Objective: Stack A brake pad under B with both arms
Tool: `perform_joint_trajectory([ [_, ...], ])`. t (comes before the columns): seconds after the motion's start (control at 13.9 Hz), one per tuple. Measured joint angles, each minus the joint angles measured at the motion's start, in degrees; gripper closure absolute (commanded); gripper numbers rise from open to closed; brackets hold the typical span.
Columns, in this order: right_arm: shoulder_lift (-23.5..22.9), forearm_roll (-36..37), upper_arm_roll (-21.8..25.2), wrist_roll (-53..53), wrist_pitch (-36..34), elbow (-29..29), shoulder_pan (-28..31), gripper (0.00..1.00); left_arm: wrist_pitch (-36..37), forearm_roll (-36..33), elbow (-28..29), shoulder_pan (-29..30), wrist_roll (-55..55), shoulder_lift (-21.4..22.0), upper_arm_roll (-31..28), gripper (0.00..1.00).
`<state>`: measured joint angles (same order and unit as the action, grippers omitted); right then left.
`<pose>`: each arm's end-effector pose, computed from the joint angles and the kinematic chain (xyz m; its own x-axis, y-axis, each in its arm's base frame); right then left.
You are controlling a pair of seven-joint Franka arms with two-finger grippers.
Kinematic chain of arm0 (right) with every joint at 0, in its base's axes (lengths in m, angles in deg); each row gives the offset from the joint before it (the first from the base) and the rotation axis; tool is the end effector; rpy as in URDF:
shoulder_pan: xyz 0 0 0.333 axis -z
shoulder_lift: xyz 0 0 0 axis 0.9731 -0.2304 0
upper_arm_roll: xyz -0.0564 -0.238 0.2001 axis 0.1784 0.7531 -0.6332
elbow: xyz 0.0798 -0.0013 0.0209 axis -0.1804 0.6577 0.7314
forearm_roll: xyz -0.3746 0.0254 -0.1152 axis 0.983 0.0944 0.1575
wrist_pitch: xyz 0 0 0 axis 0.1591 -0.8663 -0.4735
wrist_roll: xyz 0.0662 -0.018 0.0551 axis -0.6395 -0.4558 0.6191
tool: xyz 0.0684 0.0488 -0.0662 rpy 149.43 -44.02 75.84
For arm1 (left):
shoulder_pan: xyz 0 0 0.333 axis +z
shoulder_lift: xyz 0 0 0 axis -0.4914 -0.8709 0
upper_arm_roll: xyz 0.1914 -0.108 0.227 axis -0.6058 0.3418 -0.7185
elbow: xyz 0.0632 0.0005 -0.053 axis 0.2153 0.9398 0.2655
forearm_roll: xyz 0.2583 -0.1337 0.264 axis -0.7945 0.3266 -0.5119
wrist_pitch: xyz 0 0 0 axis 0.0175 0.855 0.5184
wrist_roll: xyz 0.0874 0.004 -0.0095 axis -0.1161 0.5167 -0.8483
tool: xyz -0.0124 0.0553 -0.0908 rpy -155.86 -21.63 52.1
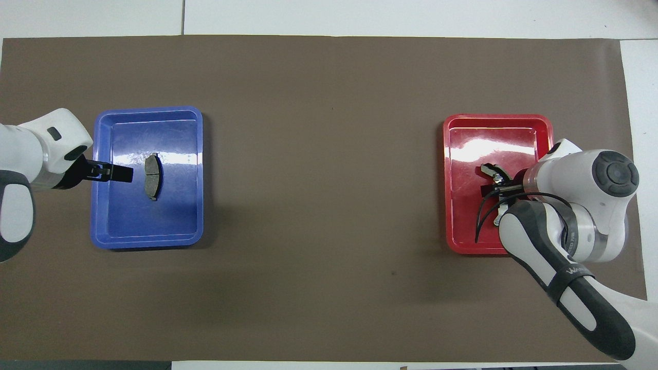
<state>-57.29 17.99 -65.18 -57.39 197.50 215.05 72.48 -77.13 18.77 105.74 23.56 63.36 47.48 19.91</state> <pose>0.5203 -0.0140 0.2932 0.9951 0.0885 0.0435 0.0884 -0.9961 0.0045 0.5360 -0.0308 0.4434 0.9785 -0.1900 0.0799 -0.1896 -0.9818 -0.0130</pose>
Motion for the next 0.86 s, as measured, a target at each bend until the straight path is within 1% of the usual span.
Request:
perform_joint_trajectory([
  [0.07, 0.0, 0.0, 0.0, 0.24, 0.0, 0.11, 0.0, 0.64, -5.04, 0.01, 2.79, -0.06, -1.13, -1.13, 0.01, 0.02],
  [0.14, 0.0, 0.0, 0.0, 0.46, 0.0, 0.2, 0.0, 0.92, -10.4, 0.01, 5.19, -0.46, -2.81, -2.97, 0.04, 0.03],
  [0.22, 0.0, 0.0, 0.01, 0.55, 0.0, 0.21, 0.01, 1.0, -14.76, 0.01, 6.67, -1.07, -4.24, -5.12, 0.06, 0.03],
  [0.36, 0.0, -0.05, 0.01, 0.48, 0.0, 0.19, 0.02, 1.0, -21.78, 0.01, 8.09, -1.82, -5.84, -9.54, 0.12, 0.04],
  [0.43, 0.0, -0.08, 0.01, 0.2, 0.0, 0.13, 0.02, 1.0, -23.62, 0.01, 8.24, -1.83, -6.07, -11.12, 0.09, 0.04],
  [0.5, -0.01, -0.09, 0.01, -0.35, -0.11, -0.04, 0.02, 1.0, -24.73, 0.01, 8.24, -1.82, -6.19, -12.37, -0.01, 0.1],
  [0.58, -0.01, -0.1, 0.01, -1.13, -0.68, -0.46, 0.02, 1.0, -25.82, 0.01, 8.25, -1.81, -6.24, -13.29, -0.08, 0.21],
  [0.65, 0.0, -0.1, 0.01, -1.92, -1.97, -1.38, 0.01, 1.0, -26.63, 0.01, 8.24, -1.79, -6.28, -13.87, -0.15, 0.38],
  [0.72, 0.05, -0.1, 0.0, -2.78, -4.42, -3.16, -0.04, 1.0, -27.06, 0.01, 8.22, -1.69, -6.36, -14.13, -0.23, 0.61],
  [0.79, 0.15, -0.11, -0.01, -3.55, -7.38, -5.5, -0.27, 1.0, -27.13, 0.04, 8.16, -1.56, -6.41, -14.11, -0.25, 0.78],
  [0.86, 0.29, -0.12, -0.01, -4.51, -10.76, -8.22, -0.89, 1.0, -27.13, 0.06, 8.0, -1.43, -6.49, -13.97, -0.24, 0.88],
])
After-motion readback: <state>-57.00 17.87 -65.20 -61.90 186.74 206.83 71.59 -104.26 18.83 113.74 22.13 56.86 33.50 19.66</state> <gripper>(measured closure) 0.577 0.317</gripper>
